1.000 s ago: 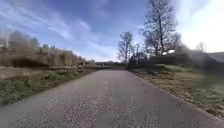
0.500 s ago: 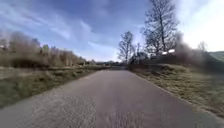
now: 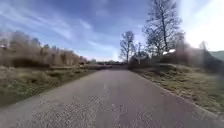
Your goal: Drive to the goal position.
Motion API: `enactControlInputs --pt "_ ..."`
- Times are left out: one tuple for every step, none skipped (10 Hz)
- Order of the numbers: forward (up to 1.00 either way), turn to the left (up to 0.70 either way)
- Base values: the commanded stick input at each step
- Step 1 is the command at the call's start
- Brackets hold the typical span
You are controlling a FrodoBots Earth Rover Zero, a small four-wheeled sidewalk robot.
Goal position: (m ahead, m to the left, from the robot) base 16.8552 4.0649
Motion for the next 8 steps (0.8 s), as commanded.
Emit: enactControlInputs --pt "1.00 0.00" --pt "1.00 0.00" --pt "1.00 0.00" --pt "1.00 0.00" --pt "1.00 0.00" --pt "1.00 0.00" --pt "1.00 0.00" --pt "1.00 0.00"
